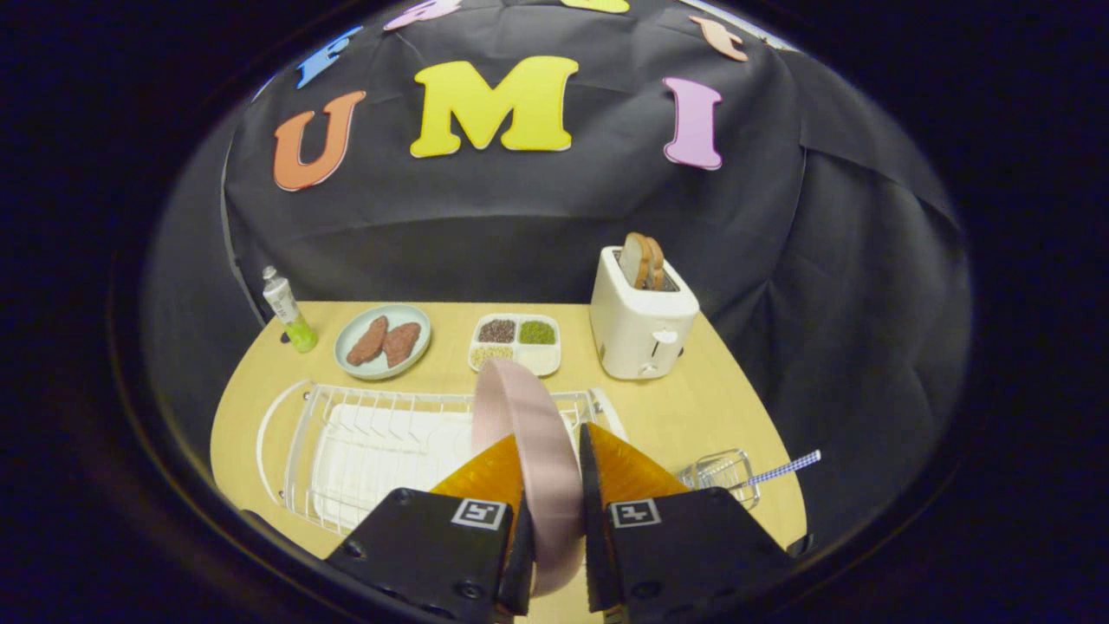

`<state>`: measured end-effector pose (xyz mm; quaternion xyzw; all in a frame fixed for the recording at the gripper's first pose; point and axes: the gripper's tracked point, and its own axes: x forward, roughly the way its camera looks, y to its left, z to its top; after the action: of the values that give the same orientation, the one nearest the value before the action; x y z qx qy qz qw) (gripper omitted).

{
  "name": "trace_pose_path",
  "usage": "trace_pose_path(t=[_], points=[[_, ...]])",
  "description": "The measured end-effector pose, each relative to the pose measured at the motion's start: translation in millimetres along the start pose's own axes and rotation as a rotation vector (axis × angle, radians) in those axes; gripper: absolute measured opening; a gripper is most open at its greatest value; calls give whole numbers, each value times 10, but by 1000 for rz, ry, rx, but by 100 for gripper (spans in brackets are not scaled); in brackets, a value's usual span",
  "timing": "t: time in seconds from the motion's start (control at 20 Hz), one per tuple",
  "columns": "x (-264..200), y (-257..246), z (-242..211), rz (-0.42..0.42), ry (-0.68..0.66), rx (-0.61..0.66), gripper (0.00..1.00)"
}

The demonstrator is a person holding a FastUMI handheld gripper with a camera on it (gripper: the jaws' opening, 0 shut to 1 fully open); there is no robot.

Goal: Take the plate from the dish rack, then take the spoon from the basket and place it into the plate.

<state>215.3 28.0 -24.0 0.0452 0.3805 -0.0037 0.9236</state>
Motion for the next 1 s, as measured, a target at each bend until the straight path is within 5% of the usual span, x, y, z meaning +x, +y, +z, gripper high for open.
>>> trace_pose_path(t=[0.5,0.8,1.0], points=[[-656,-108,-1190,335,-2,211,28],[-514,-48,-2226,529,114,372,28],[-167,-110,-2575,528,145,424,28]])
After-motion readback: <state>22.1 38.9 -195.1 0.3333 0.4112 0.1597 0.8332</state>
